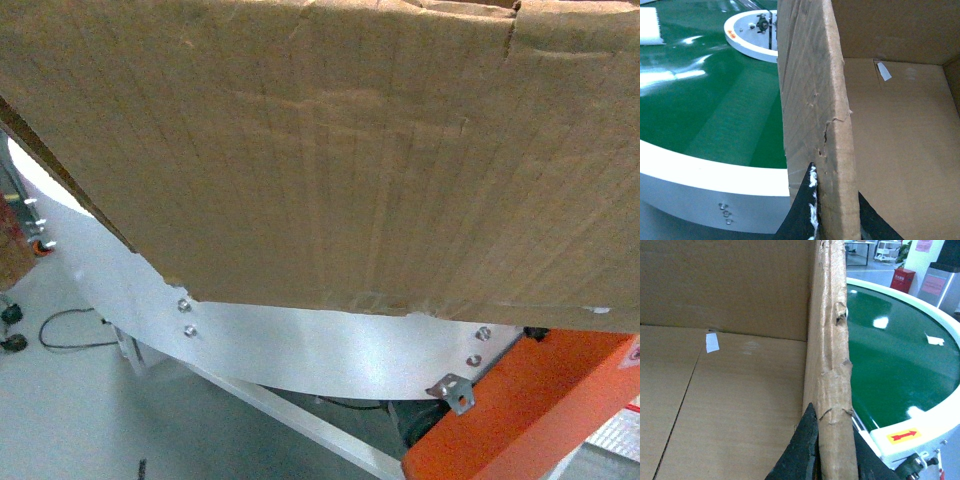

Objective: Sort boxes to right shelf from conveyor

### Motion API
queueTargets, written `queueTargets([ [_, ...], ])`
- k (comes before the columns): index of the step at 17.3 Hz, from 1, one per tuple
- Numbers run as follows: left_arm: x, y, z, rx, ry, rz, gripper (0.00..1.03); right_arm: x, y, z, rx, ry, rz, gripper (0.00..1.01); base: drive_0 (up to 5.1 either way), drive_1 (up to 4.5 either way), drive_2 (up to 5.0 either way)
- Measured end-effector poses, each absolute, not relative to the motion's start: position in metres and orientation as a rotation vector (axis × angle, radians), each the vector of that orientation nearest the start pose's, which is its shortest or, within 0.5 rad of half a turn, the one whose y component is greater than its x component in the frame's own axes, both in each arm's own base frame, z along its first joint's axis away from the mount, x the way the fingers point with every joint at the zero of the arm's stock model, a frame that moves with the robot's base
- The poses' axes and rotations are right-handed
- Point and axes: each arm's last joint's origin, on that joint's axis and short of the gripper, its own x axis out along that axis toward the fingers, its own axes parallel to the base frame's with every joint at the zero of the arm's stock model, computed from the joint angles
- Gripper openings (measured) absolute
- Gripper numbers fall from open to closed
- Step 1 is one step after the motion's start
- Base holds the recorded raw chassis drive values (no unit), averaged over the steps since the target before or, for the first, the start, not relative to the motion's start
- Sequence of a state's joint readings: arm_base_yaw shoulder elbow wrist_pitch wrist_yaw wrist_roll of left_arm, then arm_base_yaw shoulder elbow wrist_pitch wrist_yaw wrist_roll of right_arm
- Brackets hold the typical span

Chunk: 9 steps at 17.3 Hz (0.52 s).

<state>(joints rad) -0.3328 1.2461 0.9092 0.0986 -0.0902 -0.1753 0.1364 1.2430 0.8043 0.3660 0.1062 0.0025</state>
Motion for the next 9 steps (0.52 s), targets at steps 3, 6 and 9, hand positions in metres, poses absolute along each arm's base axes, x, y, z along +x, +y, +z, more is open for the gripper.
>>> queueTargets([
  [3, 0.2662, -0.0893, 0.3066, -0.124, 0.253, -0.22, 0.04, 0.2764, 0.0348, 0.2968, -0.006, 0.071, 0.03, 0.05, -1.6, -1.59, -1.6],
  [6, 0.2663, -0.0893, 0.3065, -0.124, 0.253, -0.22, 0.04, 0.2764, 0.0347, 0.2968, -0.006, 0.071, 0.03, 0.05, -1.6, -1.57, -1.6],
  [9, 0.2663, -0.0893, 0.3065, -0.124, 0.253, -0.22, 0.04, 0.2764, 0.0348, 0.2968, -0.006, 0.071, 0.03, 0.05, -1.7, -1.74, -1.7],
])
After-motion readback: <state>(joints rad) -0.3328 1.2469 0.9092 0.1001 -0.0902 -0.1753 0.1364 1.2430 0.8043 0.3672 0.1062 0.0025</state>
